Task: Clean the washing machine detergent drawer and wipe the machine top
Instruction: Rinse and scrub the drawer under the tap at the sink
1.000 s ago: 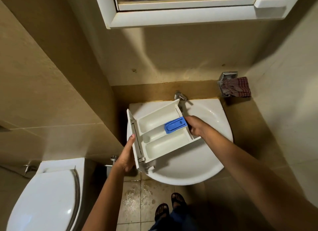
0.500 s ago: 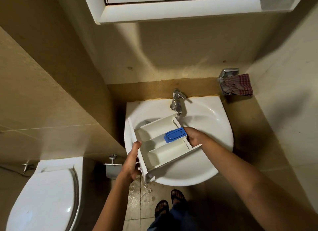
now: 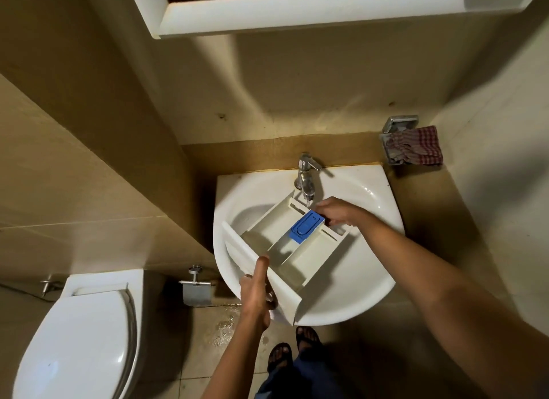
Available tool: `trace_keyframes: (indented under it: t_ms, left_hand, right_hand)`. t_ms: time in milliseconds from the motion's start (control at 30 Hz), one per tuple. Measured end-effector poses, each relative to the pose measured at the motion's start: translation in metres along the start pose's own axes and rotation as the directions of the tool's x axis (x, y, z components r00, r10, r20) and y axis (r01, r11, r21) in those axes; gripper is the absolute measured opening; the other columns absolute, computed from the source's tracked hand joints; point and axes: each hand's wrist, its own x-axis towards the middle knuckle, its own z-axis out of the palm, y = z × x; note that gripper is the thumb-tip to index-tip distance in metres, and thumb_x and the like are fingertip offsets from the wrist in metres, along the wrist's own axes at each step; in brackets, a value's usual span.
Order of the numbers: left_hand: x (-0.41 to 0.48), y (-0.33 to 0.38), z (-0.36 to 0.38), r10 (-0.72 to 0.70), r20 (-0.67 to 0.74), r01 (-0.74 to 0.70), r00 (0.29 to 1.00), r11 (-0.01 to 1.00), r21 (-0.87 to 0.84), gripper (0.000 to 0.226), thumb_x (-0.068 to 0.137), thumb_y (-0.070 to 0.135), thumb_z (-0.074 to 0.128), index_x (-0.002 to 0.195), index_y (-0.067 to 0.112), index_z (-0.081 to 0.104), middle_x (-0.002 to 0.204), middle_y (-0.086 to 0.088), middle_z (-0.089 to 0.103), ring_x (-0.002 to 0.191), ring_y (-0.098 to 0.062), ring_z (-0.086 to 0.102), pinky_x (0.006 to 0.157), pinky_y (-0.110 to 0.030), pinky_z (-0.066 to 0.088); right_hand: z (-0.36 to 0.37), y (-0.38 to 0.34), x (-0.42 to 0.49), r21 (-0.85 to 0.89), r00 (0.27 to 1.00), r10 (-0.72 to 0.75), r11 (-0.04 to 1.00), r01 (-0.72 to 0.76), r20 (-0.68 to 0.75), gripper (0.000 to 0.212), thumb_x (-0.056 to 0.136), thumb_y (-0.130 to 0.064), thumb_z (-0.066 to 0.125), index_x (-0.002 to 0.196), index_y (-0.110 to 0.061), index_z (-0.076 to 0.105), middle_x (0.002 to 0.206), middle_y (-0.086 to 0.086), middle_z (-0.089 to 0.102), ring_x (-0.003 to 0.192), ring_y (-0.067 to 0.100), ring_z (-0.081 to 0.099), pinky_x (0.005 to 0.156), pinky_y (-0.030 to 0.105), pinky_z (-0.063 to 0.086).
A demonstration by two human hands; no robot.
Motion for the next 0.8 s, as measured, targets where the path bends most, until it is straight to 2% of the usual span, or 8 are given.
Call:
trace_keyframes:
  t_ms: [67,133,200,300,400,567,800]
  left_hand:
    - [-0.002,0.000,0.009,0.013,0.030,-0.013,0.999,1.000,0.002,0.080,0.049,0.055,0.066,0.107,0.001,0.058,0.074,-0.006,0.046,0.066,-0.021,0.044,0.061,-0.035,0.044]
    - [-0.005,-0.004,0.016,0.007,0.056,-0.007,0.998,1.000,-0.001,0.066,0.052,0.048,0.065,0.100,0.004,0.059,0.063,-0.002,0.042,0.060,-0.019,0.042,0.064,-0.038,0.047]
    - [-0.008,-0.009,0.022,-0.013,0.063,0.014,0.998,1.000,-0.020,0.059,0.056,0.042,0.066,0.099,0.003,0.059,0.063,-0.002,0.047,0.063,-0.020,0.046,0.063,-0.039,0.051]
    - [-0.012,-0.018,0.031,-0.030,0.066,0.034,0.997,0.998,-0.061,0.080,0.050,0.042,0.071,0.114,-0.003,0.053,0.078,-0.010,0.056,0.073,-0.025,0.058,0.065,-0.042,0.057]
    - [-0.015,-0.025,0.039,-0.034,0.062,0.040,0.998,0.995,-0.097,0.091,0.047,0.042,0.072,0.122,-0.003,0.045,0.087,-0.013,0.054,0.080,-0.026,0.060,0.066,-0.042,0.060]
    - [-0.014,-0.033,0.044,-0.043,0.068,0.053,0.997,0.986,-0.157,0.095,0.046,0.042,0.074,0.125,0.004,0.040,0.099,-0.014,0.055,0.089,-0.027,0.062,0.065,-0.038,0.059]
    - [-0.009,-0.040,0.051,-0.018,0.030,0.022,0.999,0.991,-0.135,0.082,0.057,0.036,0.077,0.123,0.007,0.038,0.104,-0.015,0.059,0.089,-0.024,0.064,0.071,-0.046,0.061]
  right_hand:
    - [-0.010,-0.003,0.003,-0.136,0.998,-0.038,0.990,0.030,-0.054,0.022,0.093,-0.024,0.052,0.076,-0.014,0.060,0.062,0.002,0.054,0.057,0.017,0.050,0.052,0.021,0.041]
    - [-0.017,-0.004,0.005,-0.234,0.993,-0.076,0.971,0.052,-0.093,0.023,0.093,-0.030,0.058,0.083,-0.011,0.067,0.063,0.000,0.060,0.057,0.015,0.056,0.049,0.019,0.043]
    - [-0.019,-0.004,0.006,-0.245,0.990,-0.083,0.968,0.053,-0.112,0.023,0.093,-0.027,0.058,0.092,-0.007,0.069,0.072,0.002,0.065,0.058,0.012,0.057,0.050,0.018,0.044]
    - [-0.017,-0.002,0.002,-0.209,0.987,-0.100,0.975,0.072,-0.126,0.025,0.093,-0.021,0.055,0.099,-0.001,0.067,0.078,0.008,0.058,0.063,0.015,0.050,0.053,0.020,0.039]
    - [-0.017,0.001,-0.001,-0.263,0.965,-0.183,0.956,0.129,-0.189,0.022,0.092,-0.024,0.056,0.103,-0.012,0.070,0.087,0.004,0.066,0.075,0.012,0.056,0.059,0.018,0.040]
    - [-0.015,0.000,0.002,-0.361,0.922,-0.300,0.911,0.200,-0.244,0.020,0.088,-0.023,0.061,0.101,-0.017,0.074,0.102,0.000,0.072,0.097,0.013,0.063,0.074,0.019,0.039]
    - [-0.017,0.008,0.005,-0.357,0.912,-0.320,0.908,0.218,-0.258,0.019,0.087,-0.021,0.063,0.100,-0.016,0.075,0.101,0.001,0.073,0.099,0.013,0.064,0.077,0.019,0.042]
